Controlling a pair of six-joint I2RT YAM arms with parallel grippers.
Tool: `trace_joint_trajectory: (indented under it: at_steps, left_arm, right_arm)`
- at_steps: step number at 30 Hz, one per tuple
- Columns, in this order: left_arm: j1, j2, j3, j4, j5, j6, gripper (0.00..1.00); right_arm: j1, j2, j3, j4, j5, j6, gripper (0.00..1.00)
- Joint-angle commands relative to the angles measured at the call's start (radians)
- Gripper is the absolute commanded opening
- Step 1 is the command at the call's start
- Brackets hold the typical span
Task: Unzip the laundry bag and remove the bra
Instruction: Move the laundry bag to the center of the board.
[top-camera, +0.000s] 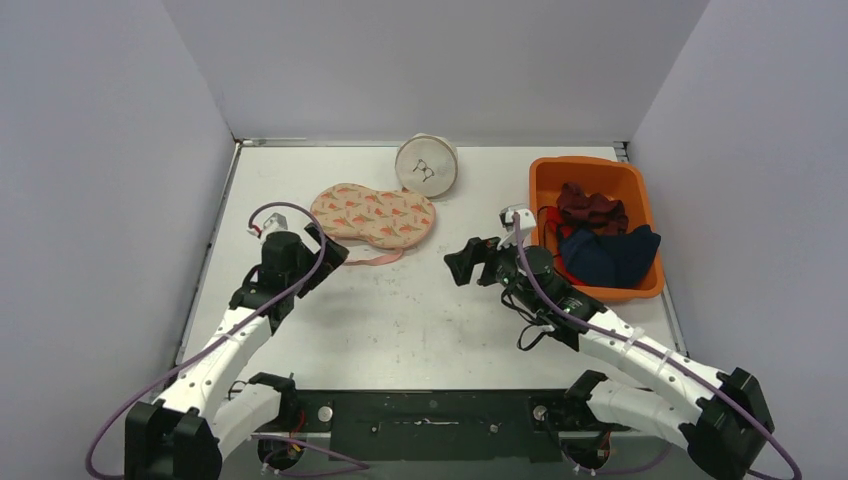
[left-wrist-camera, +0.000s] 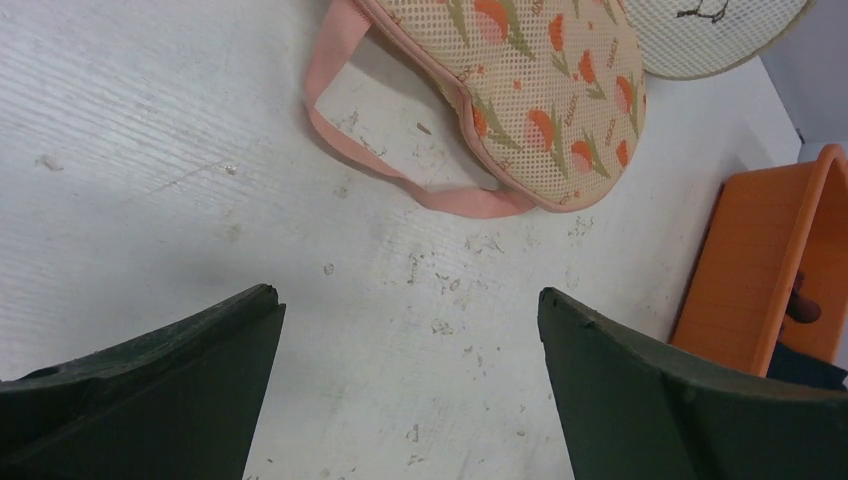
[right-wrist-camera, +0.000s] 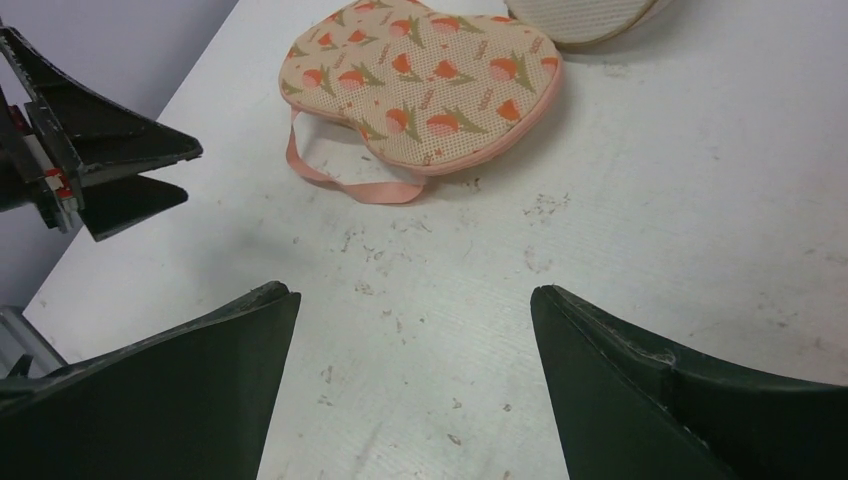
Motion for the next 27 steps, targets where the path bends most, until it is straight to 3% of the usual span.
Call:
trace_joint_trajectory:
  at_steps: [1,7,11,16,23,27]
  left_arm:
    - [0.035,0.074,-0.037,0.217,0.079,-0.159,0.98]
    - [0.03,0.05,-0.077,0.251,0.048,-0.209,0.95]
    - [0.029,-0.034,-0.104,0.18,0.027,-0.2,0.95]
    - [0.047,-0.141,-0.065,-0.02,-0.031,-0.111,0.97]
    - [0.054,-0.28,-0.126,-0.055,0.059,-0.11,0.97]
    - [0.054,-0.318,-0.162,-0.032,0.121,-0.116,0.97]
  right_arm:
    - [0.014,0.06,-0.033,0.166,0.014,0.104,0.9]
    - [0.002,0.244,0.002,0.282,0.05,0.301,0.9]
    - [-0.035,0.424,0.083,0.332,0.029,0.414,0.93]
    - [-0.078,0.603,0.16,0.423,-0.016,0.477,0.98]
    - [-0.15,0.83,0.269,0.498,-0.092,0.525,0.92]
    - [-0.16,0.92,0.348,0.505,-0.122,0.518,0.83]
